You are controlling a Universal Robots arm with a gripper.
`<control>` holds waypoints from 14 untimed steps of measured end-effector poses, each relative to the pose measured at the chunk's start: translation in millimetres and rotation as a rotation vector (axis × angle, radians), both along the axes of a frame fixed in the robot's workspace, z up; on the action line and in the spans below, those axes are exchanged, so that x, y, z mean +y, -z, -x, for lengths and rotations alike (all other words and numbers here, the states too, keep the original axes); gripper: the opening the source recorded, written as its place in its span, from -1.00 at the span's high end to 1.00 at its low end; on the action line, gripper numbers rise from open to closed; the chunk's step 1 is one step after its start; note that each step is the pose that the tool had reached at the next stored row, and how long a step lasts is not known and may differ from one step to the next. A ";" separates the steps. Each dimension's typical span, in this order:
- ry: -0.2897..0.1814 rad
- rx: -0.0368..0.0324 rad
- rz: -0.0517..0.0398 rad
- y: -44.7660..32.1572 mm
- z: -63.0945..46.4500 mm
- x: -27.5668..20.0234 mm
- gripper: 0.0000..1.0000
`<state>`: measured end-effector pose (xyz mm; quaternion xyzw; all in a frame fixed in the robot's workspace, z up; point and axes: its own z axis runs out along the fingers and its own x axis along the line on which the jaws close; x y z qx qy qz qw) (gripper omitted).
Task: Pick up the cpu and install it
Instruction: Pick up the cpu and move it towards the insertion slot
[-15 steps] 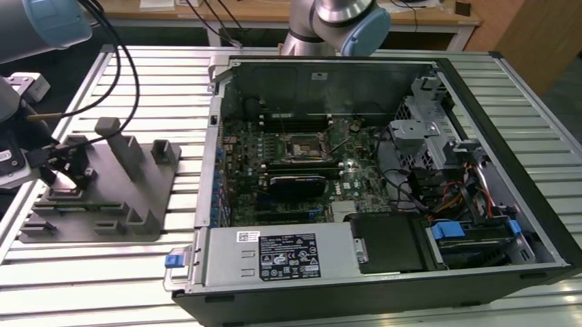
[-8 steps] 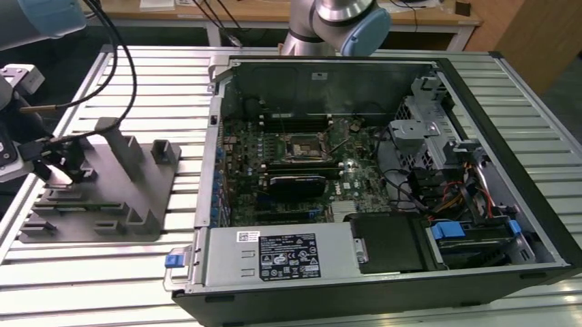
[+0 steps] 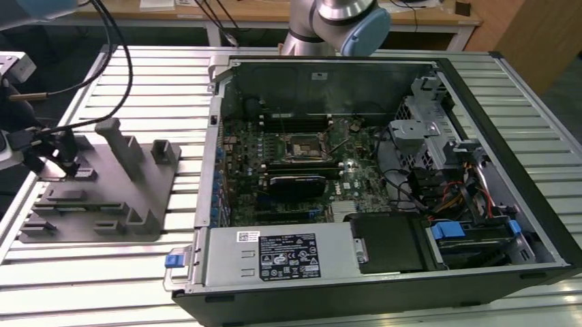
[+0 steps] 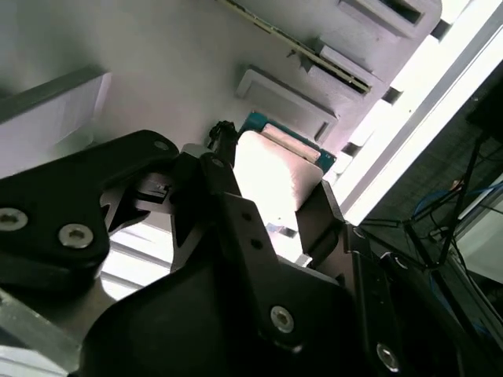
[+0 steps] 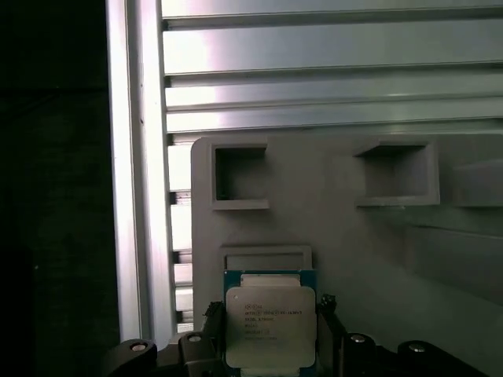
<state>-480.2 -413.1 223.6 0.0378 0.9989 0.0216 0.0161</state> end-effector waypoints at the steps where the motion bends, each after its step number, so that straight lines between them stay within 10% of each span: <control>1: 0.000 -0.0004 0.0000 -3.2 0.0 0.0 -0.09; 14: 0.000 -0.0092 0.0000 -47.8 0.0 0.1 -0.09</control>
